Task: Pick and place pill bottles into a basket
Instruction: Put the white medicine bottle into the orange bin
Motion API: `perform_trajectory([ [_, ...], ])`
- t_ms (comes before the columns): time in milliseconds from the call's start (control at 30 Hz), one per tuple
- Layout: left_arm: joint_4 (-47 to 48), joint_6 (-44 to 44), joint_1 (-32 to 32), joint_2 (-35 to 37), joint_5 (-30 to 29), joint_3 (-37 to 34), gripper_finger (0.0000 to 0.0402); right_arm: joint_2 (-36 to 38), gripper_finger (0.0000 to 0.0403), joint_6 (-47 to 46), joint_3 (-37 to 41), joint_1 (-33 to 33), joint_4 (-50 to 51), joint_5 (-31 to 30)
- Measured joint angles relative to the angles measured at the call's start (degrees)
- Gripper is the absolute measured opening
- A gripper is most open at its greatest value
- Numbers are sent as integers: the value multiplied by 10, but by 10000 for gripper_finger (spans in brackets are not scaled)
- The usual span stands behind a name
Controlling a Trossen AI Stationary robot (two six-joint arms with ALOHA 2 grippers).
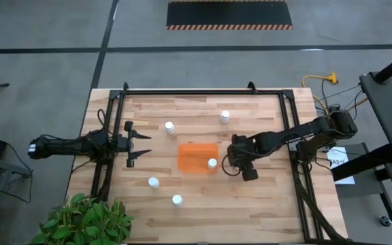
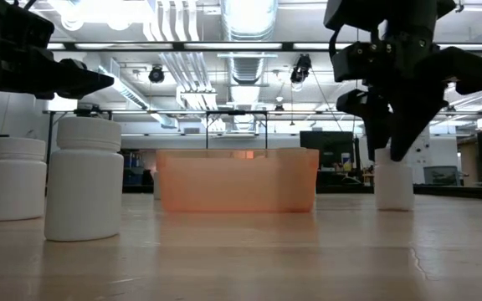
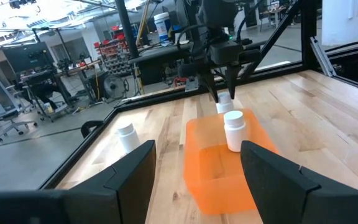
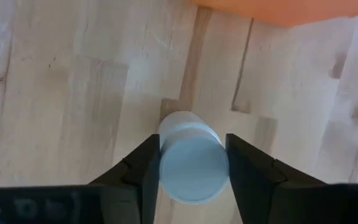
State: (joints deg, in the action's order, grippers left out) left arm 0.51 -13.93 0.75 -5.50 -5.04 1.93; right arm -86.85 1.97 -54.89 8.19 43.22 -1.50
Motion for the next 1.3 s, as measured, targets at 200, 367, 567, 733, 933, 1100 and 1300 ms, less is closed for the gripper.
perform_trajectory([
  [200, 0, 0, 0, 0, 0, 0, 218, 0, 141, 15, -42, -18, 5, 0],
  [367, 0, 0, 0, 0, 0, 0, 218, 0, 141, 14, -98, -36, 41, -2],
  [567, 0, 0, 0, 0, 0, 0, 218, 0, 141, 14, -165, -55, 98, -2],
  [733, 0, 0, 0, 0, 0, 0, 218, -10, 141, 27, -211, -69, 116, -2],
  [933, 0, 0, 0, -1, 0, 0, 218, -75, 141, 61, -287, -73, 135, -2],
  [1100, 1, 0, 0, 0, 0, 0, 218, -139, 141, 91, -351, -74, 136, -2],
  [1300, 0, 0, 0, -1, 0, 0, 218, -189, 141, 105, -364, -85, 157, 3],
])
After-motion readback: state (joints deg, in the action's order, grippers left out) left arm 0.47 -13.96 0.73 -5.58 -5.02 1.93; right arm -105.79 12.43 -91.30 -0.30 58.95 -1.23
